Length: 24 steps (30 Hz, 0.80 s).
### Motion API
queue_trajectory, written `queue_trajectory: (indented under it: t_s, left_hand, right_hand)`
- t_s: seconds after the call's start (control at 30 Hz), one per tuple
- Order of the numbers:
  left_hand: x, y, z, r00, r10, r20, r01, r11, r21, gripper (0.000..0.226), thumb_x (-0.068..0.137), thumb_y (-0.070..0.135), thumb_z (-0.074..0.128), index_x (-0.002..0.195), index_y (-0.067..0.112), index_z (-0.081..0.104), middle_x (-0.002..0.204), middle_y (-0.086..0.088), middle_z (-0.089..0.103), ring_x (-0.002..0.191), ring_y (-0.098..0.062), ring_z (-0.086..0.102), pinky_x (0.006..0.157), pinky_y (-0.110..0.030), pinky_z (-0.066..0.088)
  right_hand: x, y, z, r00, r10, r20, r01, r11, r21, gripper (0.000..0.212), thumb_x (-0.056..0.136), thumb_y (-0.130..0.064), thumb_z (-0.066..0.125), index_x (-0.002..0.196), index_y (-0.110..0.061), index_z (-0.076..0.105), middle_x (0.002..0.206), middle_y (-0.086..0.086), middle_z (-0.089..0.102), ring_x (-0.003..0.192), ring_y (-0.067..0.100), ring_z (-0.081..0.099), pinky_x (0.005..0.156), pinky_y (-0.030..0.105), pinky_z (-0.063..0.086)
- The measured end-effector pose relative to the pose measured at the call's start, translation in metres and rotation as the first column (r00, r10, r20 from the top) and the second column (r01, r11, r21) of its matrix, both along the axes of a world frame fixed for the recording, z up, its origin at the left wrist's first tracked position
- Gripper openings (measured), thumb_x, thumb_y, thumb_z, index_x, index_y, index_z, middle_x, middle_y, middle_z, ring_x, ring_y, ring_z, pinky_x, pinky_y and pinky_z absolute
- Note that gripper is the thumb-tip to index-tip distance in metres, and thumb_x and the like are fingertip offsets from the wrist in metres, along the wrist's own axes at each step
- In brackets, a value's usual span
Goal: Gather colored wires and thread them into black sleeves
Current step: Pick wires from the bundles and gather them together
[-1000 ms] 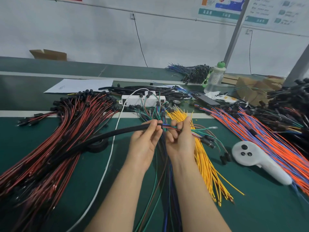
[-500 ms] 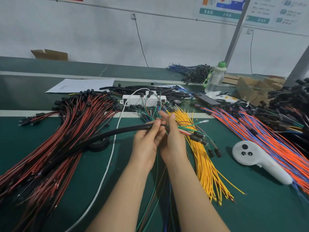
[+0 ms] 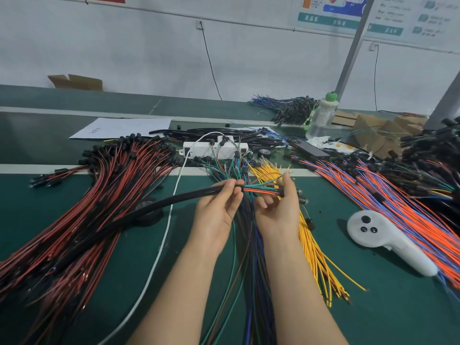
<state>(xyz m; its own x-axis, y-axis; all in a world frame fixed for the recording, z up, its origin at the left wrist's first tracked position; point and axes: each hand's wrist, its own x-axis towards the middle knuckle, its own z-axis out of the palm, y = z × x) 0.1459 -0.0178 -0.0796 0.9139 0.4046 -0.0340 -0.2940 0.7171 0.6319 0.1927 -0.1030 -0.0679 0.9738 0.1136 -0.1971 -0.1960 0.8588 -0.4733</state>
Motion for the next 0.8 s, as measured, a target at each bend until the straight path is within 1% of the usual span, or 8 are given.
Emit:
queue_trajectory:
  t_s: [0.07, 0.2, 0.27, 0.33, 0.5, 0.6, 0.7, 0.8]
  left_hand:
    - [-0.0004, -0.0007, -0.0001, 1.0, -0.008, -0.006, 0.008, 1.0, 0.026, 0.013, 0.091, 0.001, 0.052, 0.083, 0.002, 0.062, 0.076, -0.005, 0.07, 0.059, -0.002, 0.062, 0.058, -0.011, 0.052]
    - [-0.0004, -0.0015, 0.0, 1.0, -0.021, -0.012, 0.021, 1.0, 0.021, 0.012, 0.092, 0.002, 0.052, 0.084, 0.001, 0.062, 0.075, -0.004, 0.071, 0.059, -0.002, 0.062, 0.058, -0.011, 0.052]
    - [0.0, -0.0006, -0.0006, 1.0, -0.014, -0.021, 0.014, 1.0, -0.005, 0.011, 0.092, 0.002, 0.052, 0.085, 0.0, 0.061, 0.074, -0.004, 0.071, 0.058, -0.002, 0.062, 0.058, -0.011, 0.052]
    - [0.0004, 0.0007, -0.0012, 1.0, -0.003, -0.026, 0.002, 0.999, -0.033, 0.011, 0.091, 0.001, 0.052, 0.086, -0.001, 0.061, 0.071, -0.004, 0.07, 0.057, -0.002, 0.062, 0.058, -0.011, 0.053]
    - [0.001, 0.0008, -0.0035, 1.0, 0.019, -0.019, -0.02, 1.0, -0.023, 0.011, 0.092, 0.002, 0.051, 0.086, 0.001, 0.06, 0.071, -0.002, 0.069, 0.058, -0.001, 0.061, 0.059, -0.011, 0.052]
    - [0.0016, 0.0003, -0.0039, 1.0, 0.008, -0.022, -0.009, 1.0, -0.026, 0.012, 0.092, 0.002, 0.052, 0.084, 0.002, 0.061, 0.071, -0.002, 0.069, 0.058, -0.001, 0.062, 0.06, -0.011, 0.052]
    - [0.0026, 0.0011, -0.004, 0.999, 0.015, -0.032, -0.017, 0.999, -0.038, 0.012, 0.092, 0.002, 0.052, 0.084, 0.002, 0.061, 0.071, -0.003, 0.069, 0.059, -0.001, 0.062, 0.059, -0.011, 0.053]
    - [0.0031, 0.002, -0.0042, 0.999, 0.018, -0.031, -0.019, 0.998, -0.059, 0.012, 0.092, 0.001, 0.052, 0.084, 0.002, 0.061, 0.071, -0.003, 0.07, 0.059, -0.001, 0.062, 0.059, -0.011, 0.053]
  right_hand:
    - [0.0012, 0.0001, -0.0017, 1.0, -0.005, -0.018, 0.004, 1.0, -0.01, 0.028, 0.097, -0.027, 0.053, 0.073, -0.013, 0.052, 0.059, -0.001, 0.051, 0.036, 0.006, 0.032, 0.035, 0.015, 0.024]
    - [0.0003, -0.0015, -0.0031, 0.999, 0.041, 0.017, -0.042, 0.996, 0.072, 0.049, 0.097, -0.03, 0.051, 0.054, -0.016, 0.07, 0.062, -0.001, 0.058, 0.035, 0.007, 0.031, 0.035, 0.016, 0.024]
    - [0.0016, -0.0023, -0.0037, 1.0, 0.01, 0.021, -0.013, 0.994, 0.107, 0.026, 0.094, -0.034, 0.053, 0.079, -0.021, 0.07, 0.065, -0.003, 0.06, 0.041, 0.008, 0.033, 0.039, 0.018, 0.023]
    - [0.0029, -0.0028, -0.0035, 1.0, -0.028, 0.002, 0.028, 0.996, 0.082, 0.021, 0.094, -0.039, 0.051, 0.096, -0.022, 0.064, 0.068, -0.004, 0.059, 0.048, 0.009, 0.037, 0.043, 0.02, 0.023]
    - [0.0035, -0.0023, -0.0031, 0.998, -0.062, 0.003, 0.062, 0.994, -0.092, 0.029, 0.1, -0.036, 0.044, 0.084, -0.018, 0.061, 0.073, -0.006, 0.061, 0.061, 0.005, 0.054, 0.053, 0.019, 0.036]
    - [0.0018, -0.0014, -0.0019, 0.997, -0.066, 0.03, 0.066, 0.998, 0.012, 0.018, 0.099, -0.028, 0.048, 0.091, -0.018, 0.062, 0.074, -0.005, 0.067, 0.066, 0.007, 0.063, 0.065, 0.023, 0.045]
    - [0.0004, -0.0019, -0.0026, 0.997, -0.062, 0.047, 0.057, 0.993, 0.102, 0.01, 0.098, -0.02, 0.051, 0.106, -0.02, 0.058, 0.074, -0.005, 0.071, 0.065, 0.011, 0.065, 0.069, 0.027, 0.047]
    - [0.0018, -0.0029, -0.003, 0.999, -0.042, 0.015, 0.038, 0.979, 0.201, 0.006, 0.097, -0.014, 0.05, 0.098, -0.015, 0.055, 0.078, 0.001, 0.07, 0.072, 0.014, 0.06, 0.069, 0.026, 0.047]
